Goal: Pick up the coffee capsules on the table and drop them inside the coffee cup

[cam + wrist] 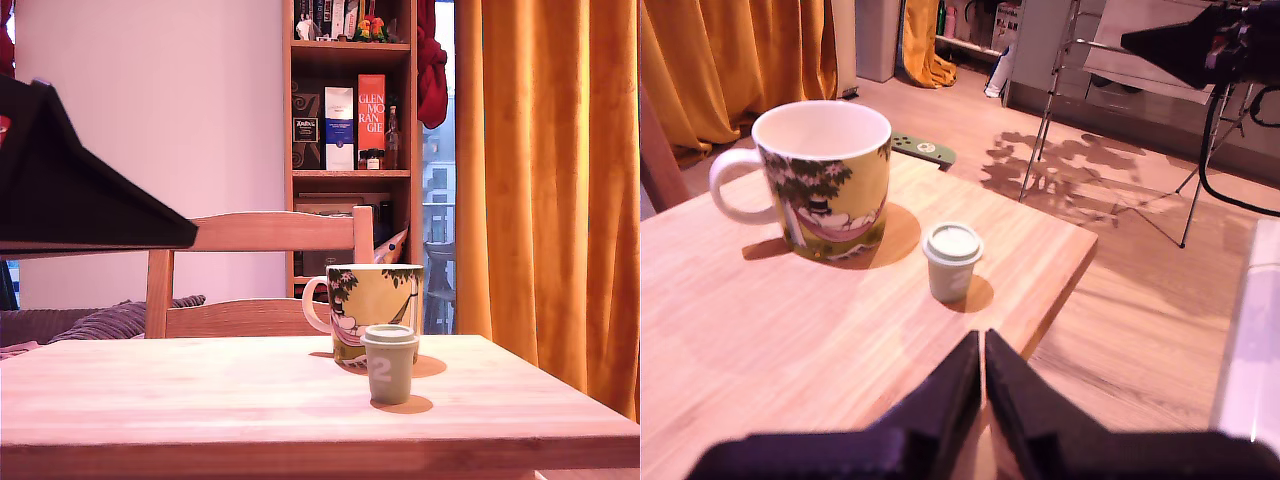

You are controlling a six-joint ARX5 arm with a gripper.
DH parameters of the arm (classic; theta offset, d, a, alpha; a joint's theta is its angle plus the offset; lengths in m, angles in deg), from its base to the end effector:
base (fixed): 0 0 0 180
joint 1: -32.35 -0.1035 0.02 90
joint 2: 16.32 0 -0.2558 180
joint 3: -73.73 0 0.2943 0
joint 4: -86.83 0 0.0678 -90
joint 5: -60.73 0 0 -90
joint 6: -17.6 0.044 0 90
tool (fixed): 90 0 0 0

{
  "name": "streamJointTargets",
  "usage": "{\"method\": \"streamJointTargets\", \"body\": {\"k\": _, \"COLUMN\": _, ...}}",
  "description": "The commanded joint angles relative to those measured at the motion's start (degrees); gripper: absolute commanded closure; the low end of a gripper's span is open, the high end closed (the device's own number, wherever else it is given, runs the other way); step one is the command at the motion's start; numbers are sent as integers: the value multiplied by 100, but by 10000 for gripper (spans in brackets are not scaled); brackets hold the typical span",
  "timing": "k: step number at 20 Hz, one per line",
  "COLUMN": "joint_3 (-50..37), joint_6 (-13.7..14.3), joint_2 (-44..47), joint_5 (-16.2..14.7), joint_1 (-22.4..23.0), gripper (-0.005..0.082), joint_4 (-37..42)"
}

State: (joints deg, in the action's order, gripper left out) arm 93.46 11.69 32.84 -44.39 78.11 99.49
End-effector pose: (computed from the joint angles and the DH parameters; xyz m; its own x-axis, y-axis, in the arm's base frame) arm 0.1415 -0.1618 0.1206 0.4580 -0.8442 -0.2785 0.8405 0.5132 -0.1734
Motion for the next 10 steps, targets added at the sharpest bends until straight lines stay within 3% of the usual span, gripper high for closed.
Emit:
{"method": "streamJointTargets", "body": {"k": 1, "joint_3": -50, "joint_6": 44, "joint_2": 133, "joint_5": -11, "joint_1": 15, "gripper": 425, "joint_4": 105}}
{"method": "streamJointTargets", "body": {"k": 2, "joint_3": -28, "joint_6": 46, "joint_2": 210, "joint_5": 20, "joint_1": 15, "gripper": 335, "joint_4": 105}}
{"method": "streamJointTargets", "body": {"k": 3, "joint_3": -9, "joint_6": 111, "joint_2": 284, "joint_5": 50, "joint_1": 15, "gripper": 302, "joint_4": 101}}
{"method": "streamJointTargets", "body": {"k": 7, "joint_3": 214, "joint_6": 442, "joint_2": 798, "joint_5": 127, "joint_1": 15, "gripper": 303, "joint_4": 96}}
{"method": "streamJointTargets", "body": {"k": 10, "joint_3": 533, "joint_6": 501, "joint_2": 1255, "joint_5": 125, "joint_1": 15, "gripper": 304, "joint_4": 90}}
